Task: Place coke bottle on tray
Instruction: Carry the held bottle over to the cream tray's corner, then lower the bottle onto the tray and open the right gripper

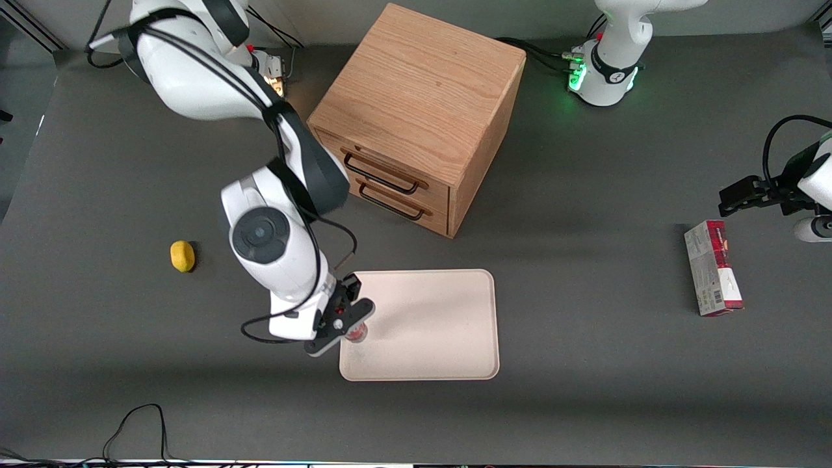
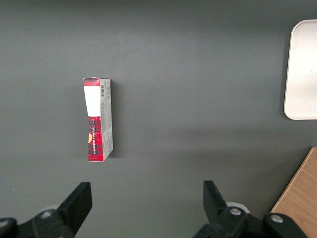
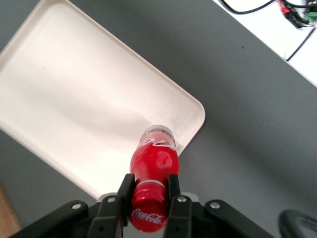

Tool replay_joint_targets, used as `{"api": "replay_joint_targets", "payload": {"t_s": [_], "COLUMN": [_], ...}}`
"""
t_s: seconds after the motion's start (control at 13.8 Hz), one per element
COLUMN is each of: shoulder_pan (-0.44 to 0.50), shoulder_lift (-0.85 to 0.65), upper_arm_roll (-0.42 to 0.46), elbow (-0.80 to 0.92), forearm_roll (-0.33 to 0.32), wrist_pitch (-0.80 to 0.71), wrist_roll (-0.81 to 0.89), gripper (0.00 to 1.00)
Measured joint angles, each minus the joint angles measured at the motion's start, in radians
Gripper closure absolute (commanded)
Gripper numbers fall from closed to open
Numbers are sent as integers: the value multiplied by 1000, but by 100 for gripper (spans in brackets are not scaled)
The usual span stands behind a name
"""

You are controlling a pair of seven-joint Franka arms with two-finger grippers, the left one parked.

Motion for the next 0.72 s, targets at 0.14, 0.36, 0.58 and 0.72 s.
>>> {"api": "replay_joint_targets", "payload": {"t_s": [0.14, 0.36, 0.58, 0.72], "shoulder_pan": [0, -1, 0, 0], "shoulder_lift": [41, 62, 63, 66], "upper_arm_roll": [-10, -15, -15, -15], "elbow": [1, 1, 1, 1], "forearm_roll": [-14, -18, -18, -18], "wrist_pitch": [43, 66, 66, 73], "wrist_roll": [0, 0, 0, 0], "gripper": [96, 87, 0, 0]}}
